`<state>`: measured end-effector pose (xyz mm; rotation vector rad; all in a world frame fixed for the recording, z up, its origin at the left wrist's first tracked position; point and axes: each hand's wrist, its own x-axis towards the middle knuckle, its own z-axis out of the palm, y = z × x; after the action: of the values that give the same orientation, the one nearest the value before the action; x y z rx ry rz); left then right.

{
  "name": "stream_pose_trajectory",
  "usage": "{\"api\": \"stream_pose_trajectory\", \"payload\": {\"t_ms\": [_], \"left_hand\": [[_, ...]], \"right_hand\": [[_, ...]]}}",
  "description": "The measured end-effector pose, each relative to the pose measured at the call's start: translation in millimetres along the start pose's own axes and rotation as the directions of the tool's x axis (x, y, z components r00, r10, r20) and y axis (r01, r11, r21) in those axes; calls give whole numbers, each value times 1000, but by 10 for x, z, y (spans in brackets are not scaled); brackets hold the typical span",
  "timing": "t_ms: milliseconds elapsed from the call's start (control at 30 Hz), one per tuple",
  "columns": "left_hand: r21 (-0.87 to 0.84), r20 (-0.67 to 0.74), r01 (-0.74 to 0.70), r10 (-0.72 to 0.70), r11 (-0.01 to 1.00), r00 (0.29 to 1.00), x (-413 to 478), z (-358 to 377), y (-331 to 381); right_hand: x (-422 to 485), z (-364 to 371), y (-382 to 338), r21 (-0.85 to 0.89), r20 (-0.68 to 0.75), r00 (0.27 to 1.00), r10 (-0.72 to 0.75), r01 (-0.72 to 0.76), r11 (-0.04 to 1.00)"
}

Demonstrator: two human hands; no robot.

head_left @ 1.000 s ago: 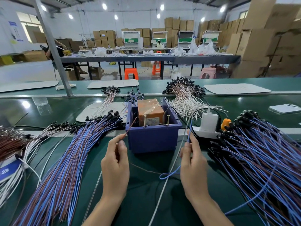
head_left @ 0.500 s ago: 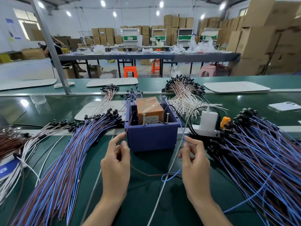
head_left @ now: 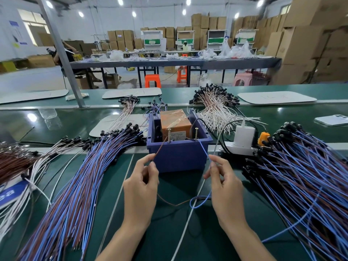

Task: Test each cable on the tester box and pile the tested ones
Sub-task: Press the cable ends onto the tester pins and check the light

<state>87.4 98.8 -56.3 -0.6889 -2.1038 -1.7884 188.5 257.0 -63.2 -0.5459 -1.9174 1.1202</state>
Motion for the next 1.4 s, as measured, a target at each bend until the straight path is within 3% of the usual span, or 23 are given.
{"api": "stream_pose_trajectory", "payload": {"t_ms": [667,1400], "left_hand": [[-16,20,-3,4,1000,1000,7,6,-29],[-12,29,-14,15,1000,999,3,6,-49]], "right_hand": [[-9,-3,-43,-20,28,998,53,-53,998],[3,-1,-33,-21,36,999,16,-16,1000]]}}
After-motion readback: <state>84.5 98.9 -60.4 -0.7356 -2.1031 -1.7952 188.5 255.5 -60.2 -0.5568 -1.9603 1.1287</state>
